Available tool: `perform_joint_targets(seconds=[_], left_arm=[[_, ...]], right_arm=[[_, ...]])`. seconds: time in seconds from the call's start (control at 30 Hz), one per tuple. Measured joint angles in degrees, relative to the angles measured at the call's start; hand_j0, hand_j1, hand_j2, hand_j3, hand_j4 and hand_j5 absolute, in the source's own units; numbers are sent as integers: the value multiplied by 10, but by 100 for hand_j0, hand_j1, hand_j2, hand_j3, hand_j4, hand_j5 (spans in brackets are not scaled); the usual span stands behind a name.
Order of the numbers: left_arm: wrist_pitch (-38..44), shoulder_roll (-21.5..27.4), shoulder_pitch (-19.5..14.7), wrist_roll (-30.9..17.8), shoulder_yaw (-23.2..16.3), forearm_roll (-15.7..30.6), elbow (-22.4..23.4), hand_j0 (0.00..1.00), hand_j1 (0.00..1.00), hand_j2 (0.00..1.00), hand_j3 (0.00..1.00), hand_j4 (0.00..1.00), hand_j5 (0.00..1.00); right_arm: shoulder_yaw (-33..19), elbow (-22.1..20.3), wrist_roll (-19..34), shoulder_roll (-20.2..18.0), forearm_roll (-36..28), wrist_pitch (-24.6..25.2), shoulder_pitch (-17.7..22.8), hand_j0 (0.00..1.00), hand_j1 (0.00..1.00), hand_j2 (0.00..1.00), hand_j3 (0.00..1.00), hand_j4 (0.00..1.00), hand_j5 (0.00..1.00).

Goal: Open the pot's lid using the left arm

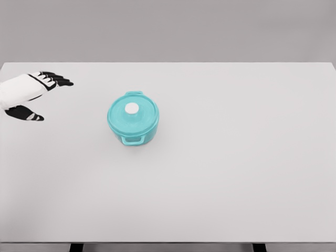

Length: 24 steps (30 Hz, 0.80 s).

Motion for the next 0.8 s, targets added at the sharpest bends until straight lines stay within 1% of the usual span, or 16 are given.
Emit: perform_joint_targets(seconds=[0.2,0.23,0.27,0.3,0.4,0.5,0.53,0.57,0.6,0.63,0.67,0.7,0.77,0.8], left_arm=[[0,-2,-2,-1,-7,-1,-2,100,100,100,100,100,100],[0,-4,-8,-2,-12,-1,-4,100,100,100,100,100,100],[0,-5,-34,-8,-19,0,-5,100,100,100,100,100,100],[0,-6,-47,-16,-27,0,-6,100,100,100,100,100,100],[0,-10,-54,-42,-43,-1,-9,100,100,100,100,100,100],[0,-17,-69,-68,-49,-14,-34,100,100,100,100,100,100],[0,-18,-89,-72,-53,-14,-38,100,100,100,100,100,100],[-2,-19,-139,-75,-66,-18,-32,100,100,100,100,100,100],[-1,-18,-183,-77,-89,-18,-23,100,100,100,100,100,100],[1,-15,-210,-79,-115,-14,-14,100,100,100,100,100,100],[1,-15,-221,-80,-147,-15,-7,100,100,100,100,100,100],[1,-18,-246,-81,-178,-16,-3,100,100,100,100,100,100],[0,-37,-282,-82,-226,-16,2,100,100,100,100,100,100],[0,-49,-293,-83,-247,-17,4,100,100,100,100,100,100]], right_arm=[[0,1,-2,0,0,1,4,100,100,100,100,100,100],[0,1,-2,0,0,1,4,100,100,100,100,100,100],[0,1,-2,0,0,1,4,100,100,100,100,100,100],[0,1,-2,0,0,1,4,100,100,100,100,100,100],[0,1,-2,0,0,1,4,100,100,100,100,100,100],[0,1,-2,0,0,1,4,100,100,100,100,100,100],[0,1,-2,0,0,1,4,100,100,100,100,100,100],[0,1,-2,0,0,1,4,100,100,100,100,100,100],[0,1,-2,0,0,1,4,100,100,100,100,100,100],[0,1,-2,0,0,1,4,100,100,100,100,100,100],[0,1,-2,0,0,1,4,100,100,100,100,100,100],[0,1,-2,0,0,1,4,100,100,100,100,100,100],[0,1,-2,0,0,1,4,100,100,100,100,100,100],[0,1,-2,0,0,1,4,100,100,100,100,100,100]])
